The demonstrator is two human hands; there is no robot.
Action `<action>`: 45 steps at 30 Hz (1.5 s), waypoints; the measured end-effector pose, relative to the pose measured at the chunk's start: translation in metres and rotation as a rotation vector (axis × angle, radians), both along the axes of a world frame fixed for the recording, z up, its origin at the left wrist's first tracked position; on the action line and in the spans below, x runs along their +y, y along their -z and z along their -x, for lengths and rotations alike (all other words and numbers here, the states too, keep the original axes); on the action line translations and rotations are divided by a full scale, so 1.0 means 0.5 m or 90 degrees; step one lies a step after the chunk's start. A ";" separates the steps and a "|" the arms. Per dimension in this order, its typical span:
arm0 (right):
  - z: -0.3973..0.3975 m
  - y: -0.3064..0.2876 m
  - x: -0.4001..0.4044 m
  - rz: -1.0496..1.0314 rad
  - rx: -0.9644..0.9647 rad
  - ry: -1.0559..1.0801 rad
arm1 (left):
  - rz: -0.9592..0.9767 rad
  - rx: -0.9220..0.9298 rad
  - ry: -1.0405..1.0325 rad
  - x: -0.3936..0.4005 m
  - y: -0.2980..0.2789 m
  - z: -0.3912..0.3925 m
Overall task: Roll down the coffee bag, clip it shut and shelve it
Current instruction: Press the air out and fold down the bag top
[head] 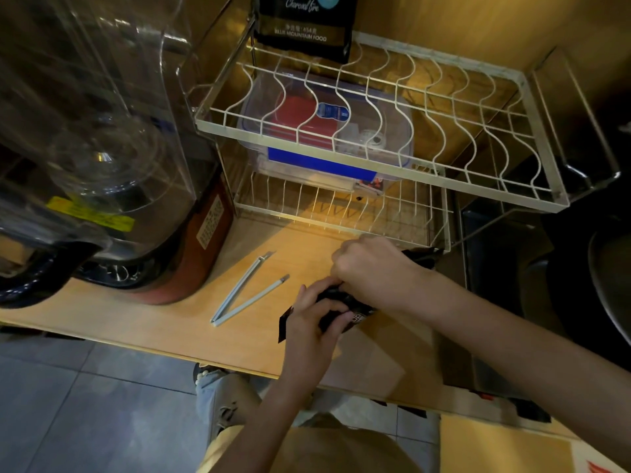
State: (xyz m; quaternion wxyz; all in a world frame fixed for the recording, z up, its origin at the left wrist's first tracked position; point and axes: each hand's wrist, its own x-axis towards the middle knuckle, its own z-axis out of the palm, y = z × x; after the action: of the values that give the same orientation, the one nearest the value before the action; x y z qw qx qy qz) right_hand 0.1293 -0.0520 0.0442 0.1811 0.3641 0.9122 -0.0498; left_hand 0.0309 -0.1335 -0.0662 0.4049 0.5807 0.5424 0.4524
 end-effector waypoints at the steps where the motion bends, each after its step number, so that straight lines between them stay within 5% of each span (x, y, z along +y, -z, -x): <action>1: -0.004 -0.004 0.004 0.030 0.005 0.010 | 0.013 -0.014 -0.001 0.001 0.003 0.001; 5: -0.052 -0.040 0.033 0.153 0.016 0.103 | 0.062 -0.065 0.022 0.017 0.012 0.024; 16: -0.087 -0.074 0.039 0.055 0.176 0.125 | 0.222 -0.186 0.137 0.073 0.015 0.078; 33: -0.063 -0.043 0.022 0.042 0.224 0.139 | 0.097 0.160 0.196 0.097 0.013 0.087; 36: -0.058 -0.044 0.024 0.036 0.213 0.138 | 0.049 0.100 0.213 0.114 -0.027 0.066; 40: -0.080 -0.043 0.027 0.093 0.277 0.195 | 0.147 -0.069 0.160 0.129 -0.045 0.051; 45: -0.192 -0.007 0.008 0.314 0.673 0.472 | 0.252 -0.247 0.119 0.128 -0.021 0.063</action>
State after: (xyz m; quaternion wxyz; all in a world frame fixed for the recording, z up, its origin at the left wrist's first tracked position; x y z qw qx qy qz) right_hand 0.2253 -0.0478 0.0479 -0.2394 0.5273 0.6554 -0.4850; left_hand -0.0004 -0.0695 -0.0557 0.6463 0.4408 0.4764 0.4013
